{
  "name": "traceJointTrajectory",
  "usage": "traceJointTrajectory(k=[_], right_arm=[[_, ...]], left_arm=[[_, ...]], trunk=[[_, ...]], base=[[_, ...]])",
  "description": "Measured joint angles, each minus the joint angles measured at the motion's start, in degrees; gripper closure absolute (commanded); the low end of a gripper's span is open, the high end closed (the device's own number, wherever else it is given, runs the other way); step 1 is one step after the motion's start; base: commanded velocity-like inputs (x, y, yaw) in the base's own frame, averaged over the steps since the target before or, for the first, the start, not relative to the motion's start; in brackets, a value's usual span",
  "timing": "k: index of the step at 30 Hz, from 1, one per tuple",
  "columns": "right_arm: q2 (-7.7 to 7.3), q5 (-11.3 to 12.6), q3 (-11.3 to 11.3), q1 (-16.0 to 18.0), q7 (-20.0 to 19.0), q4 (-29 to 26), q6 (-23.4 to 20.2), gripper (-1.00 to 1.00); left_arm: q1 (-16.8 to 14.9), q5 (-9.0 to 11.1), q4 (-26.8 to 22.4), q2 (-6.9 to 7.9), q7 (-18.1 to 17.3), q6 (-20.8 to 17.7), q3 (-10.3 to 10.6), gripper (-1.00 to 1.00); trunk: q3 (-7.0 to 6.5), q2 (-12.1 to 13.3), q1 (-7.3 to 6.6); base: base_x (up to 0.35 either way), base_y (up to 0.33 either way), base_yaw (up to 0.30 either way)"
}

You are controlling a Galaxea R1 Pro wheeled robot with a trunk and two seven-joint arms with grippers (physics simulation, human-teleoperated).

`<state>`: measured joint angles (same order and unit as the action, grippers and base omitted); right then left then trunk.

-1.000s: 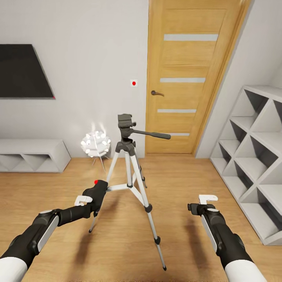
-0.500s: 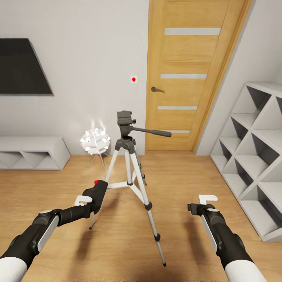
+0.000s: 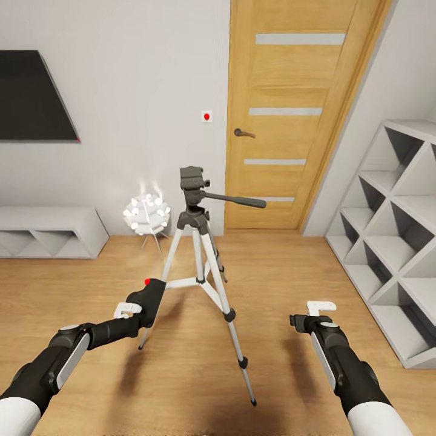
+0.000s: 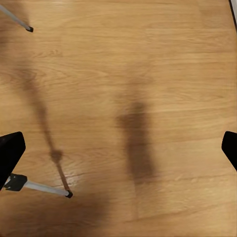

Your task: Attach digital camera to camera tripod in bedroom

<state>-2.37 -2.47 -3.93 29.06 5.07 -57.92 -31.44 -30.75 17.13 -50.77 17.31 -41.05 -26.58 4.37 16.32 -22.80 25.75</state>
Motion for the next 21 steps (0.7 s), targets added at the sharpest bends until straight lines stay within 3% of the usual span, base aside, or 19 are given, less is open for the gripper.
traceJointTrajectory(k=[11,21], right_arm=[[0.24,-0.23,0.0,0.01,0.56,-0.39,-0.31,-1.0],[0.28,-0.33,0.01,0.02,0.63,-0.22,-0.16,-1.0]], left_arm=[[0.0,0.04,-0.14,-0.05,0.0,0.0,0.01,1.0],[0.02,0.04,-0.28,-0.05,0.0,-0.01,0.03,1.0]], trunk=[[0.32,-0.01,0.0],[0.33,-0.01,0.0]], base=[[0.0,0.0,0.015],[0.0,0.0,0.236]])
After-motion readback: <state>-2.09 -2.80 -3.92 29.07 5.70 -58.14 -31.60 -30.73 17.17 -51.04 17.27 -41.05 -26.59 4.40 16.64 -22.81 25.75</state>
